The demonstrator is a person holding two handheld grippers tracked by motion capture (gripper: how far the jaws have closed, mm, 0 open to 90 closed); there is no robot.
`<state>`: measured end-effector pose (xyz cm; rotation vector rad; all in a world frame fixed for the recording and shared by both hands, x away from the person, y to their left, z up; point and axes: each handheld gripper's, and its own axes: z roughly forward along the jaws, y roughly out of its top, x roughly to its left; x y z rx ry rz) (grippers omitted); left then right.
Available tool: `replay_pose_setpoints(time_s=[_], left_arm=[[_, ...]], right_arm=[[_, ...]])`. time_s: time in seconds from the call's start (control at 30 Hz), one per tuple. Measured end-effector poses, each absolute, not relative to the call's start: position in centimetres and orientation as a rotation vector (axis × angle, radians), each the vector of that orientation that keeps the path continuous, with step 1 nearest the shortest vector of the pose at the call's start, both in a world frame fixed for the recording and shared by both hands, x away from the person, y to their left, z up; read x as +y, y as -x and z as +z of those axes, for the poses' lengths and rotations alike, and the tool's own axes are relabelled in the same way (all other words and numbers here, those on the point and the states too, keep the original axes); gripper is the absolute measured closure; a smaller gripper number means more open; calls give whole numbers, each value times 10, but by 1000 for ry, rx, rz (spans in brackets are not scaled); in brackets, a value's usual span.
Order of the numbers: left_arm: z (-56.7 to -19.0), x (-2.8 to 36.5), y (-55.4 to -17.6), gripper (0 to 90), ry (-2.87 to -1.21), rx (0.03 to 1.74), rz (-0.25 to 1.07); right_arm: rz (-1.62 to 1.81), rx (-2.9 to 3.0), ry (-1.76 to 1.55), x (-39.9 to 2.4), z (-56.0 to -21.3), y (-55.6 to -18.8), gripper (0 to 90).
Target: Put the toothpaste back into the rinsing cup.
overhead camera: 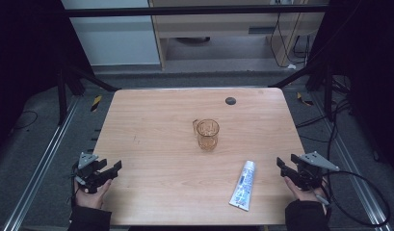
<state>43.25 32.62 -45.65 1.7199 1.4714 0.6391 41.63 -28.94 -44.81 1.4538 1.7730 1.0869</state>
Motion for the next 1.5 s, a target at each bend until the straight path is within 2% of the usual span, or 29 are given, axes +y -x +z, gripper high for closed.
replay_pose_setpoints(time_s=[0.13,0.2,0.4,0.47,0.97,1.5], left_arm=[[-455,324,-431,381,-1730,1462,654],[-455,324,-430,386,-1733,1462,647],[-455,322,-429,390,-1749,1451,643],[-455,321,-429,391,-1752,1455,643],[-458,312,-428,397,-1794,1431,651],[-459,308,-428,390,-1820,1415,651]], right_arm=[[1102,1805,-1418,-285,-439,-412,491],[1118,1852,-1391,-277,-434,-408,551],[1145,1960,-1356,-260,-427,-401,657],[1154,1977,-1351,-257,-426,-400,665],[1099,2214,-1243,-222,-439,-387,889],[984,2351,-1215,-211,-467,-375,900]])
